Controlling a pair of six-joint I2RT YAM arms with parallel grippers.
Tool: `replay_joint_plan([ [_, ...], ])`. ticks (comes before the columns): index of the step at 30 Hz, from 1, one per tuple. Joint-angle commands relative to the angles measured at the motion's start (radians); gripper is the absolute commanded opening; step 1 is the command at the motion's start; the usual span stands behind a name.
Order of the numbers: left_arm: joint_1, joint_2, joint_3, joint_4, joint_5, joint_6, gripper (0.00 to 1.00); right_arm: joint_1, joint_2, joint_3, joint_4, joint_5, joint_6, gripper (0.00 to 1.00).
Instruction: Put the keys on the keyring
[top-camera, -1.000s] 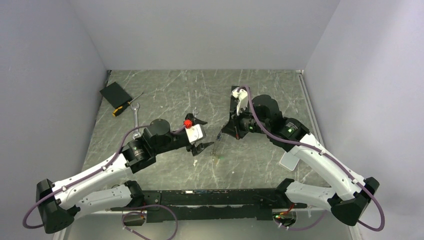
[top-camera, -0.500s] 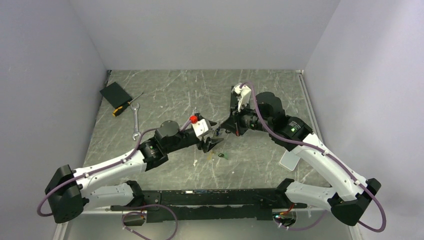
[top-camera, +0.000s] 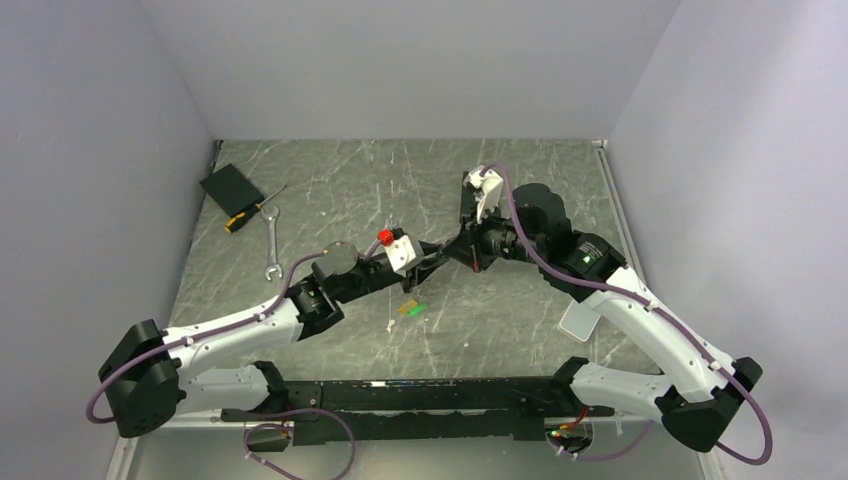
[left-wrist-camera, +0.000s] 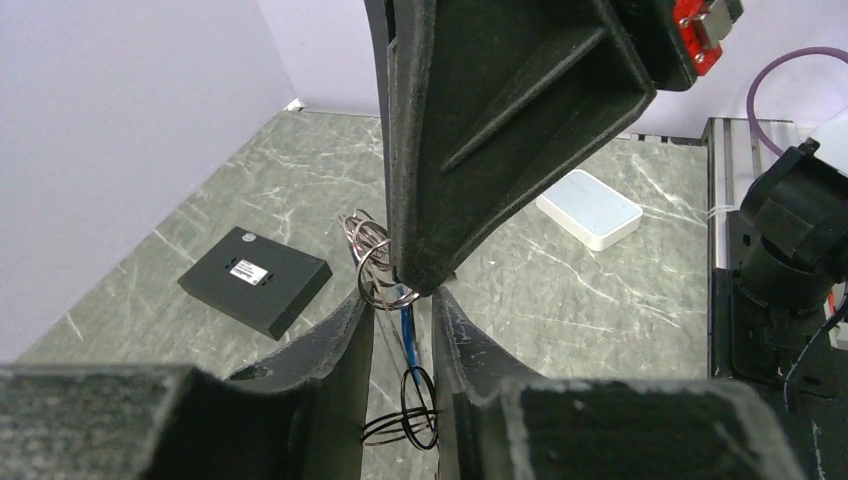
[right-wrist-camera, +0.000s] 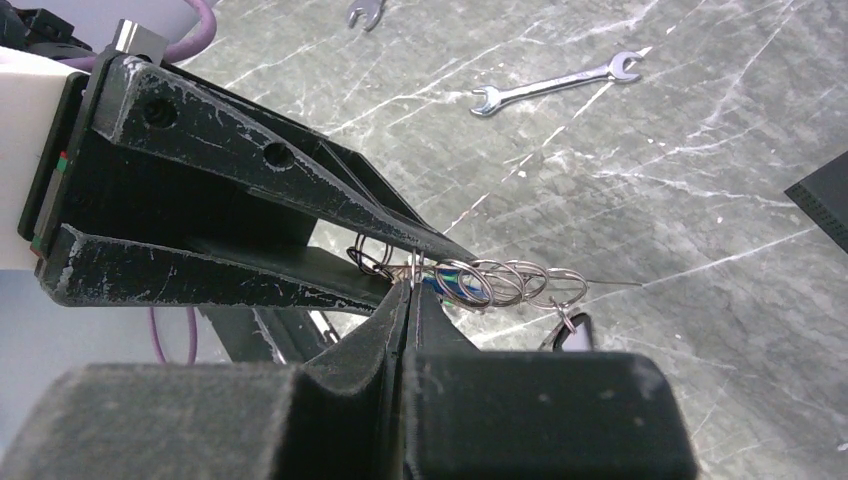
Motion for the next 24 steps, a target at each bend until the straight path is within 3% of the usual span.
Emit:
replay_joint_plan([
  [1, -0.004, -0.003, 0.015, 0.026, 0.016, 0.017, 0.25, 0.004, -0.033, 0.042, 0.062, 0.001, -0.013, 0.0],
  [4, -0.004, -0.026, 0.014, -0.019, 0.032, 0.045, 0.27, 0.004, -0.044, 0.041, 0.066, 0.008, -0.02, 0.0],
  [8, -0.005, -0.06, 0.016, -0.088, 0.017, 0.089, 0.09, 0.004, -0.036, 0.05, 0.046, -0.015, -0.043, 0.0],
  [11, -0.004, -0.088, 0.023, -0.153, 0.017, 0.134, 0.04, 0.004, -0.026, 0.059, 0.021, -0.046, -0.056, 0.0],
  [19, -0.004, -0.105, 0.124, -0.524, 0.058, 0.324, 0.01, 0.004, -0.057, 0.024, -0.036, -0.129, -0.072, 0.0],
  [24, -0.004, -0.096, 0.177, -0.656, 0.033, 0.382, 0.05, 0.004, -0.054, 0.031, -0.108, -0.192, -0.113, 0.0],
])
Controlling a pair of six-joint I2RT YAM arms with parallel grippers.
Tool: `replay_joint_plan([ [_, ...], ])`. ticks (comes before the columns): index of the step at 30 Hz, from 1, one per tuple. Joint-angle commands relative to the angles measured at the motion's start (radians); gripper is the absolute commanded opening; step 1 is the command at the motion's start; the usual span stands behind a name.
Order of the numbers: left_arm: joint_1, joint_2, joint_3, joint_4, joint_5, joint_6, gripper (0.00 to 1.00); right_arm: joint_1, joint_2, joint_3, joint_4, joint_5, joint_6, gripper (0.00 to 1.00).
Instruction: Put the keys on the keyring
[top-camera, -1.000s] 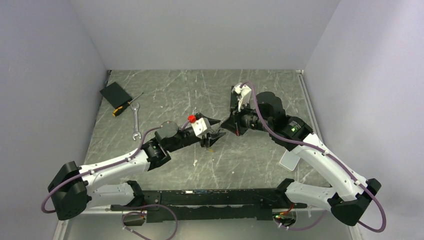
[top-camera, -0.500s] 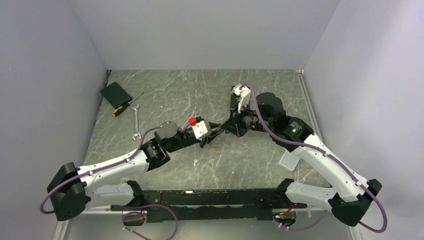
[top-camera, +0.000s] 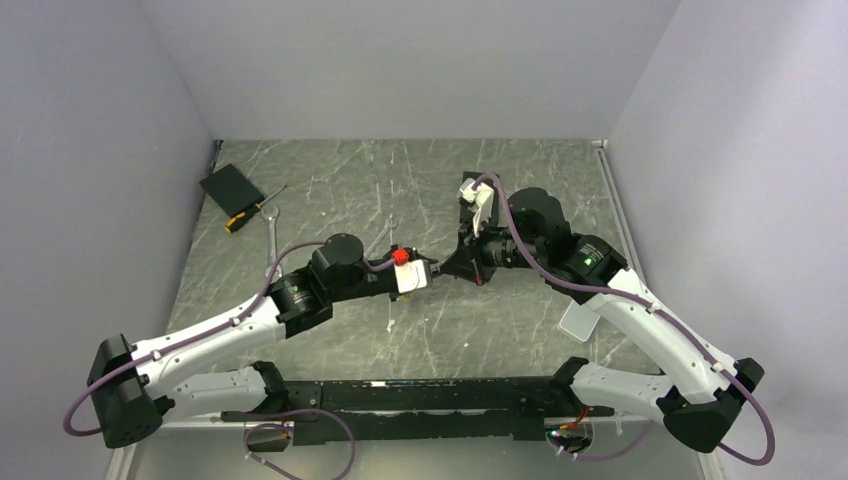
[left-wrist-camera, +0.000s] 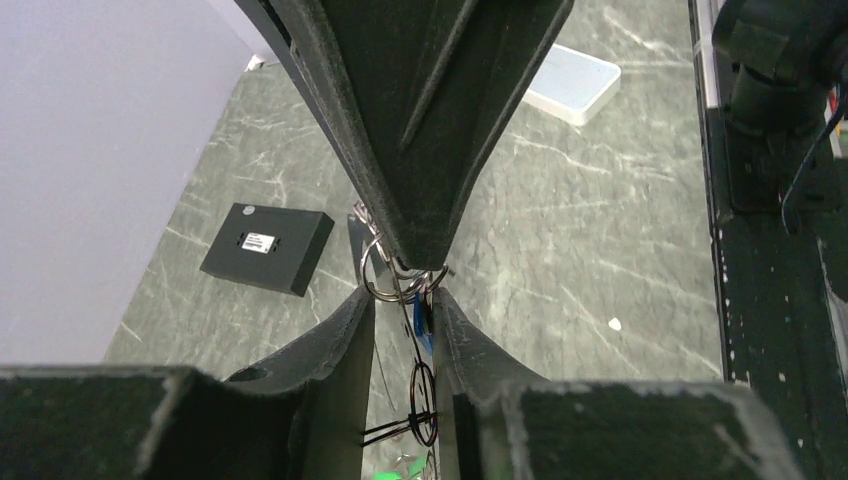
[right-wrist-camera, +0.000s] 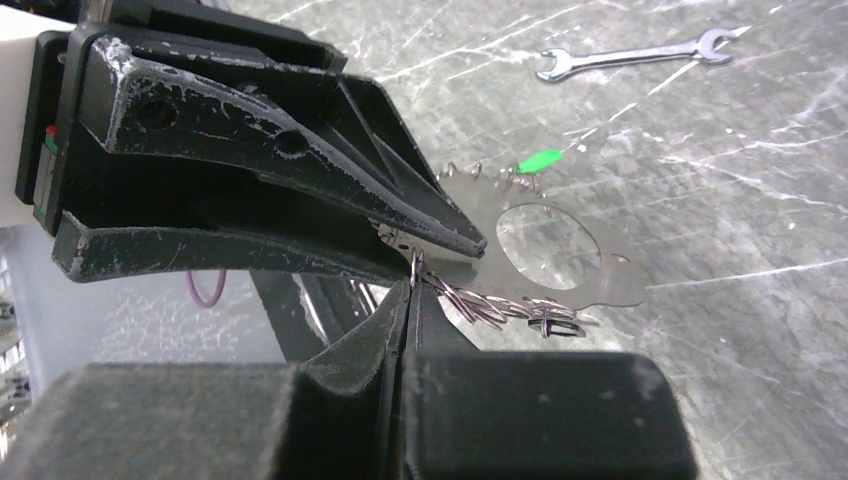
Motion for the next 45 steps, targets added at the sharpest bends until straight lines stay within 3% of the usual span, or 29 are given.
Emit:
replay_joint_plan([
  [1, 0.01, -0.01, 0.062, -0.234, -0.049, 0.102, 0.07, -0.004, -0.047, 0.029, -0.058, -0.071, -0.057, 0.0],
  [4, 0.01, -0.003, 0.086, -0.272, -0.065, 0.104, 0.22, -0.004, -0.061, 0.021, -0.083, -0.04, -0.065, 0.0],
  [10, 0.009, 0.018, 0.127, -0.326, -0.064, 0.099, 0.4, -0.004, -0.077, 0.009, -0.087, -0.032, -0.073, 0.0],
  [17, 0.01, 0.04, 0.11, -0.257, -0.019, 0.053, 0.43, -0.004, -0.074, 0.009, -0.045, -0.051, -0.056, 0.0],
  [23, 0.009, 0.033, 0.054, -0.107, 0.045, -0.021, 0.57, -0.004, -0.073, -0.004, -0.023, -0.056, -0.052, 0.0],
  [26, 0.01, 0.033, 0.027, -0.027, 0.027, -0.042, 0.58, -0.004, -0.074, -0.012, -0.011, -0.066, -0.046, 0.0],
  [29, 0.01, 0.041, 0.011, 0.033, 0.005, -0.051, 0.53, -0.004, -0.072, -0.021, -0.004, -0.076, -0.04, 0.0],
  [34, 0.01, 0.061, 0.04, -0.001, -0.077, -0.025, 0.03, -0.005, -0.071, -0.028, -0.01, -0.077, -0.036, 0.0],
  [40, 0.005, 0.02, 0.009, 0.051, -0.142, 0.026, 0.0, -0.005, -0.034, -0.021, -0.042, -0.026, -0.003, 0.0],
  [45, -0.004, 0.012, 0.006, 0.016, -0.128, 0.161, 0.0, -0.004, 0.035, 0.006, -0.095, 0.0, 0.025, 0.0],
])
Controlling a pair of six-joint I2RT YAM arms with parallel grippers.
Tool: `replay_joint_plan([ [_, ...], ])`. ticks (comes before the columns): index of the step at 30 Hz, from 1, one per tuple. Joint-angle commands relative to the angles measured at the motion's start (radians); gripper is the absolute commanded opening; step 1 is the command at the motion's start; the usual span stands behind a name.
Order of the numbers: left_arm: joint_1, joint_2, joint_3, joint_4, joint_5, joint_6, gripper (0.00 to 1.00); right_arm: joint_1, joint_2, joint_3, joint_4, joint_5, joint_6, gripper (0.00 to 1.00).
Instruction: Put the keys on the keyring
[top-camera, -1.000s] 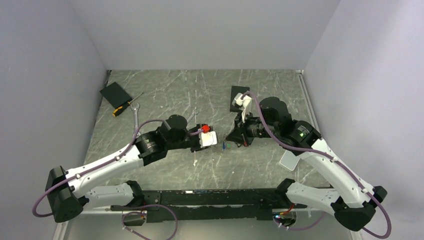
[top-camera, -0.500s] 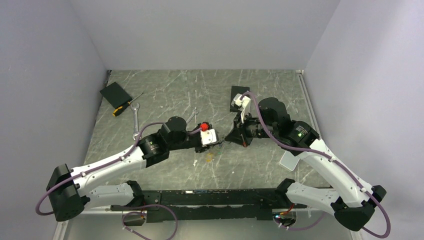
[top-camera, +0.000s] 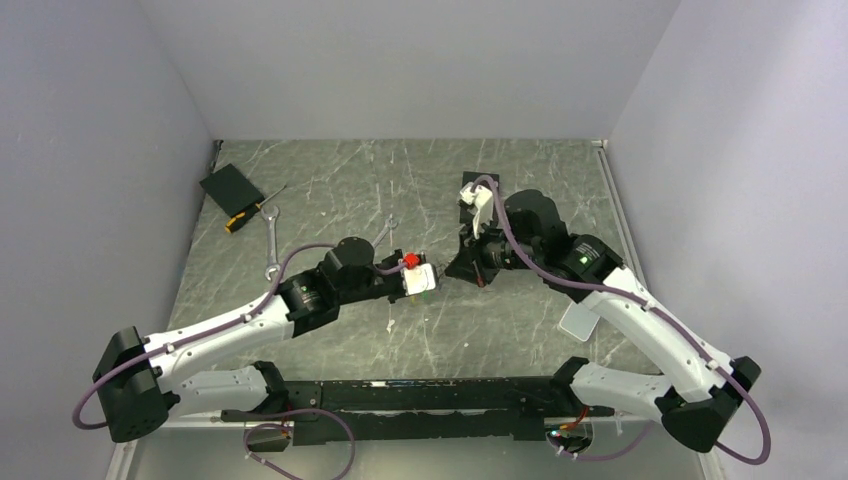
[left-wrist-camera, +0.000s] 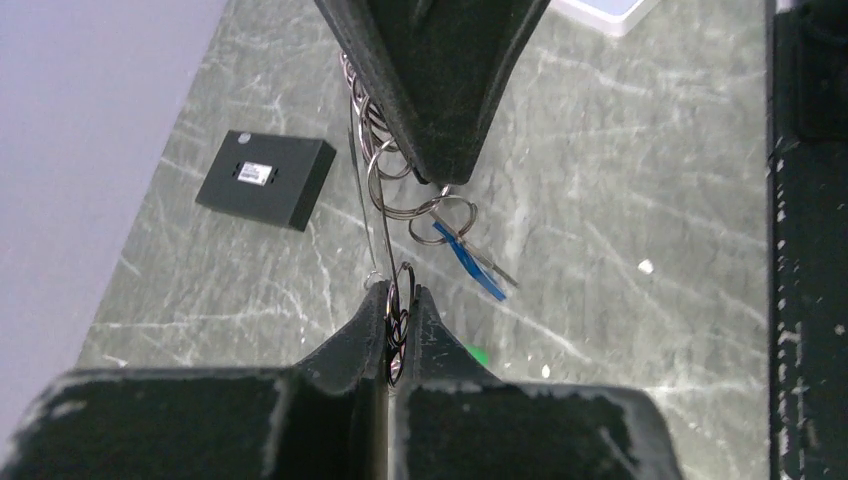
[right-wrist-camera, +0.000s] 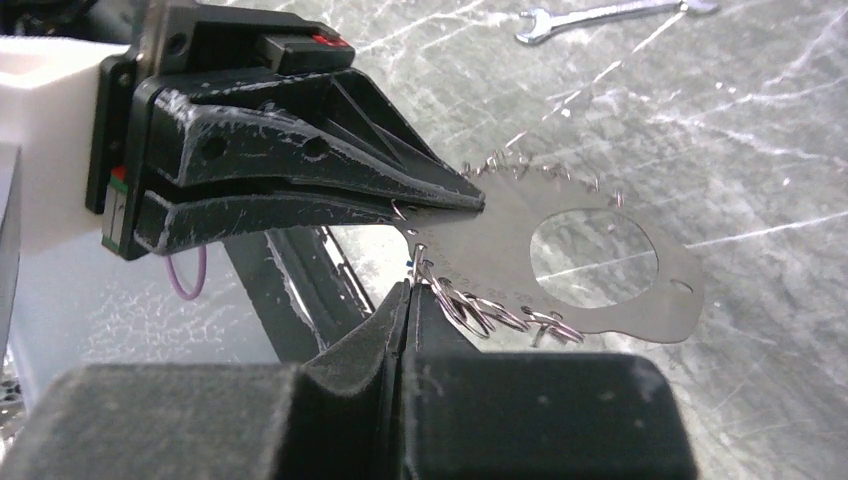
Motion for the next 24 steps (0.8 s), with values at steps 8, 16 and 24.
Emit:
replay_joint_plan([
  [8, -0.03, -0.017, 0.043, -0.01, -0.054, 0.161, 0.0, 0.008, 0.095, 0.092, -0.097, 0.035, 0.021, 0.0],
  [16, -0.03, -0.01, 0.06, -0.054, -0.048, 0.111, 0.0, 0.008, 0.068, 0.115, -0.019, 0.071, 0.016, 0.0],
  [24, -0.029, -0.004, 0.051, -0.057, -0.013, 0.094, 0.0, 0.008, 0.073, 0.154, -0.013, 0.089, 0.022, 0.0],
])
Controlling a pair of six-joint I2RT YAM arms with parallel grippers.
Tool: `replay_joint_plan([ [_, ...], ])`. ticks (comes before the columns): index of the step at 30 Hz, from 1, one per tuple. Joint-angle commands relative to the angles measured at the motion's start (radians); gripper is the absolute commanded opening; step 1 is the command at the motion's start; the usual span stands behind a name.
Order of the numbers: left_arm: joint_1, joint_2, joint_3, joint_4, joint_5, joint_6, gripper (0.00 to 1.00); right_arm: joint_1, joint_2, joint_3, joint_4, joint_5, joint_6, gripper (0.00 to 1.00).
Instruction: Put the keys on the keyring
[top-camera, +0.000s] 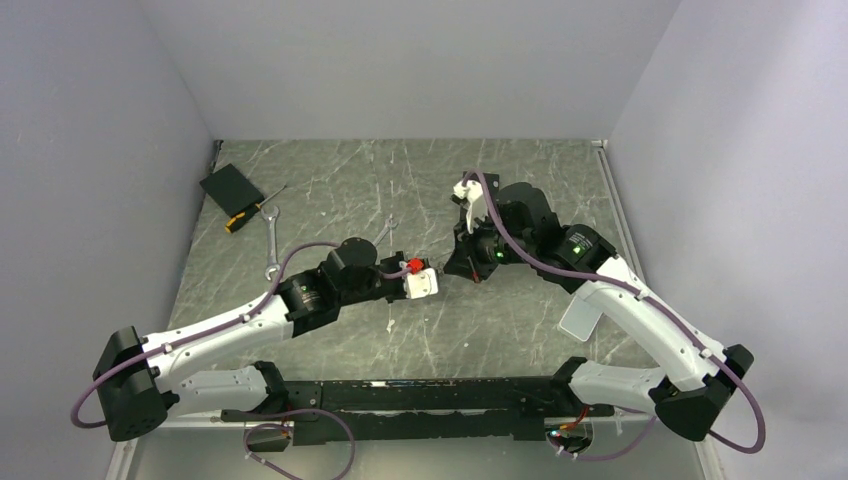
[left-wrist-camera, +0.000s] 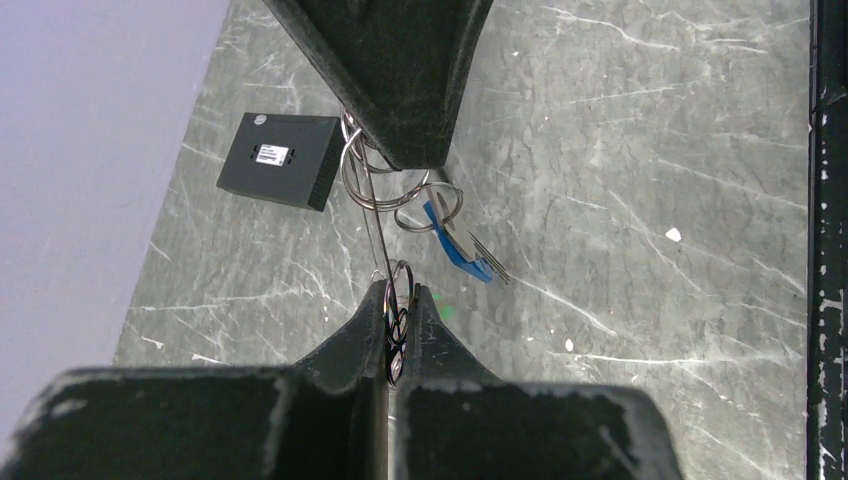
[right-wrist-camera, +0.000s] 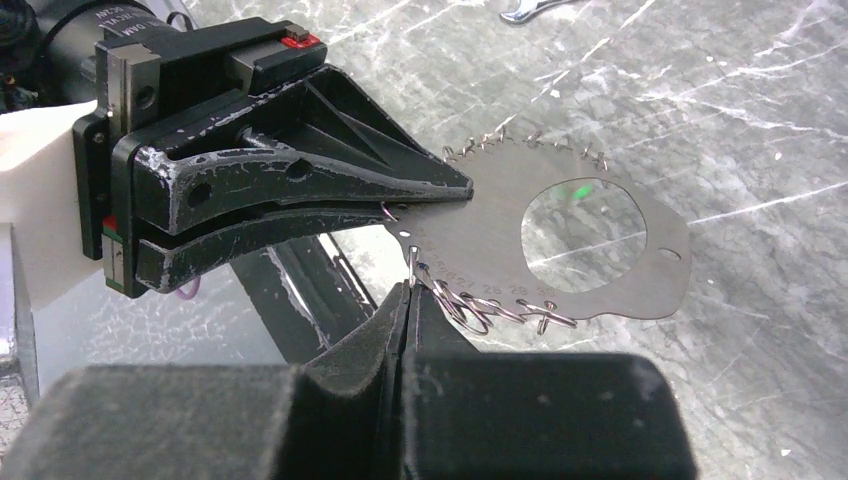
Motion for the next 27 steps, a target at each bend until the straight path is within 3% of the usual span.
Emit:
replay_joint_plan([
  [1, -0.007, -0.005, 0.033, 0.027, 0.041, 0.004, 0.0, -0.002, -0.01, 0.071, 0.069, 0.034, 0.003, 0.0],
  [7, -0.007, 0.003, 0.034, 0.034, -0.015, 0.013, 0.0, -0.002, -0.005, 0.04, 0.078, 0.01, 0.002, 0.0],
  [9, -0.007, 0.006, 0.041, 0.036, -0.049, 0.027, 0.0, -0.002, -0.013, 0.016, 0.096, -0.007, 0.005, 0.1],
  [12, -0.007, 0.006, 0.055, 0.042, -0.076, 0.051, 0.0, -0.003, -0.044, -0.028, 0.14, -0.031, 0.012, 0.38],
  [14, -0.007, 0.007, 0.068, 0.046, -0.082, 0.068, 0.0, -0.002, -0.075, -0.057, 0.176, -0.052, 0.013, 0.48],
  [21, -0.009, 0.013, 0.084, 0.082, -0.107, 0.15, 0.0, -0.002, -0.157, -0.102, 0.252, -0.049, 0.006, 0.52],
  [27, -0.008, 0.045, 0.14, 0.088, -0.159, 0.143, 0.0, -0.002, -0.275, -0.252, 0.424, 0.003, 0.033, 0.52],
])
